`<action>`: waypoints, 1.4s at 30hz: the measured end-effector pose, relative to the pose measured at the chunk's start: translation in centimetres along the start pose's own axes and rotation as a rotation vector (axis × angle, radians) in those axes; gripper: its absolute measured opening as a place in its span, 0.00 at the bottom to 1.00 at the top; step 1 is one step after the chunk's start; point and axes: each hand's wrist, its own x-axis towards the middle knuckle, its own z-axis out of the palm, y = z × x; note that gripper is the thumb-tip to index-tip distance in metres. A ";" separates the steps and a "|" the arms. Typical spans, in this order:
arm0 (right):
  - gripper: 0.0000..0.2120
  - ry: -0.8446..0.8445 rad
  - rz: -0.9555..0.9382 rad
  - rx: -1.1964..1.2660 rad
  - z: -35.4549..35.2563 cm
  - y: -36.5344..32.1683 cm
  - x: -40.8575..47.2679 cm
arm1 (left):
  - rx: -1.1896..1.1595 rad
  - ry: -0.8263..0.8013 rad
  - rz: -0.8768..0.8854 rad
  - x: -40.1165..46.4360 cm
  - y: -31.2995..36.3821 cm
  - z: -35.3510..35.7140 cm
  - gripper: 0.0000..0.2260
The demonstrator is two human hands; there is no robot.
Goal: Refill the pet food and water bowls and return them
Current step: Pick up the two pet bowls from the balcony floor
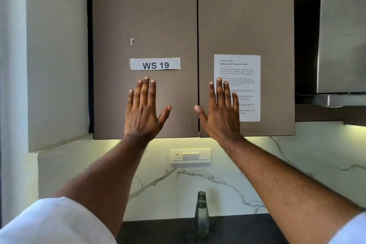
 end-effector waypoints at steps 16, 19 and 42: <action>0.41 -0.069 -0.081 0.677 -1.5 -7.8 -3.8 | -0.135 0.082 -0.251 -5.7 -2.3 -9.6 0.34; 0.40 -0.127 -0.129 0.807 -2.5 -10.5 -5.7 | -0.107 0.098 -0.305 -9.1 -2.7 -11.8 0.32; 0.37 -0.666 -0.514 1.501 -9.0 -37.4 -26.8 | 0.328 0.067 -0.823 -35.8 -12.6 -31.5 0.31</action>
